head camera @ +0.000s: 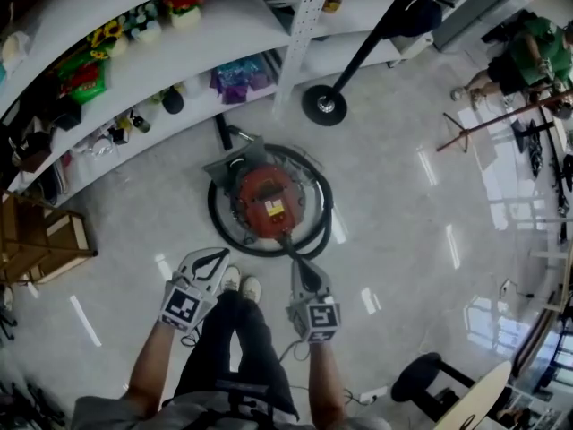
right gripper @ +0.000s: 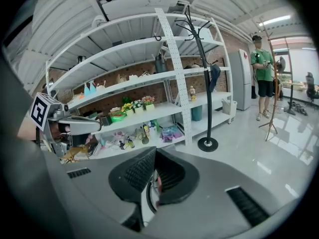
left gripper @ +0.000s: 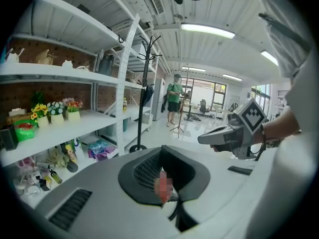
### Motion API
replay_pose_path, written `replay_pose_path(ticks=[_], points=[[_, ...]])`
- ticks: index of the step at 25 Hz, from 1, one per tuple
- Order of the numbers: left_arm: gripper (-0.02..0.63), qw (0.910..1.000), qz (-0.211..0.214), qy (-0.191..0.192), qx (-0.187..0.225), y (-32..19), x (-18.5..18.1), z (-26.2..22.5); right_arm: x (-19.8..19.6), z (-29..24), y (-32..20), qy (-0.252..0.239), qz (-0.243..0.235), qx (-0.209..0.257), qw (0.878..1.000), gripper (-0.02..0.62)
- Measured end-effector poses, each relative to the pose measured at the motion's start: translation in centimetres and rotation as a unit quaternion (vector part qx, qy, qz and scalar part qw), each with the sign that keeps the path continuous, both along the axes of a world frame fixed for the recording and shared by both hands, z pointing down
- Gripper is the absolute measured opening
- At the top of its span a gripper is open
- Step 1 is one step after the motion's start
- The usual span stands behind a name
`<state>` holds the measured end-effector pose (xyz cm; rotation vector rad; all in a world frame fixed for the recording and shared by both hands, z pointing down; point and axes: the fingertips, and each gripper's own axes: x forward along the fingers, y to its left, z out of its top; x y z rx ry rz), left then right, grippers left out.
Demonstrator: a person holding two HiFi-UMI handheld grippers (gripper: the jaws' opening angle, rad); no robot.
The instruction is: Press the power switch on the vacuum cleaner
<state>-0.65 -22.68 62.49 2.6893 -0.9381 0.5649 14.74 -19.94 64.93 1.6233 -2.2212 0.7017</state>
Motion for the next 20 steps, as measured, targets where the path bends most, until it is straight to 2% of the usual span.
replay_pose_path(ticks=[11, 20], points=[[0.008, 0.9995, -0.003, -0.003, -0.030, -0.2, 0.0, 7.3, 0.5, 7.3, -1.0, 0.003, -0.001, -0.019, 1.000, 0.012], [0.008, 0.9990, 0.011, -0.004, -0.044, -0.1, 0.9, 12.2, 1.4, 12.1, -1.8, -0.004, 0.009, -0.031, 0.999, 0.012]])
